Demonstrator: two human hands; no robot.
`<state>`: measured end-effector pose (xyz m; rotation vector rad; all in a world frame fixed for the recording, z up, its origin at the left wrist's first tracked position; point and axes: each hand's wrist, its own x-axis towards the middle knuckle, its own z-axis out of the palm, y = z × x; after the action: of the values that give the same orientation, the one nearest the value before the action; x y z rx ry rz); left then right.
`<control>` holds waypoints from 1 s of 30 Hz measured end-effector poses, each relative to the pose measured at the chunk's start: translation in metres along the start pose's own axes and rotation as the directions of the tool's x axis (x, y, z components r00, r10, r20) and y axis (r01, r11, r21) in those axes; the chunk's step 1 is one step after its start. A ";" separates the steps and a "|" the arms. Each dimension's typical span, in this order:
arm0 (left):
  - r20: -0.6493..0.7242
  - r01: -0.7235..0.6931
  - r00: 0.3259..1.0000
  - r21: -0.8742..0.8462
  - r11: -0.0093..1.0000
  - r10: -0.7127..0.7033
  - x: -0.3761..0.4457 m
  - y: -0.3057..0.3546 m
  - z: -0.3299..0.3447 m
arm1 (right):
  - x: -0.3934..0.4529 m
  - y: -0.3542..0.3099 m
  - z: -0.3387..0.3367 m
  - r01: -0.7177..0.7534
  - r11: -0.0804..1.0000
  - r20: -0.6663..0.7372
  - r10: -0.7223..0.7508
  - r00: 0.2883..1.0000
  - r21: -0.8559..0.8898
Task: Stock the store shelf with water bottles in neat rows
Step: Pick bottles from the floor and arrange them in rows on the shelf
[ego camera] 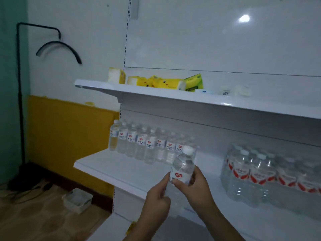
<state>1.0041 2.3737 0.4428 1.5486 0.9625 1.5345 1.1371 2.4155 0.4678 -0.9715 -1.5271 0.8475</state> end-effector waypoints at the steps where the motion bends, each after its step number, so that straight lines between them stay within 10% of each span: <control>1: 0.010 0.002 1.000 0.027 1.000 -0.003 0.007 0.001 -0.002 | 0.007 -0.001 0.000 -0.002 1.000 0.007 0.002 1.000 -0.001; 16: -0.065 0.164 0.986 0.302 0.939 -0.151 0.122 -0.067 -0.037 | 0.154 0.064 0.032 -0.043 0.997 0.043 0.040 0.998 0.071; 24: -0.058 0.326 0.900 0.747 0.580 -0.432 0.137 -0.124 -0.048 | 0.243 0.132 0.059 -0.095 0.990 0.030 0.092 0.995 0.106; 30: -0.065 0.318 0.887 0.805 0.502 -0.458 0.151 -0.149 -0.042 | 0.286 0.168 0.086 -0.048 0.998 0.040 0.046 0.998 0.033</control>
<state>0.9609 2.5754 0.3771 1.7995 1.9333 0.6053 1.0529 2.7438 0.4180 -0.9743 -1.5233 0.9282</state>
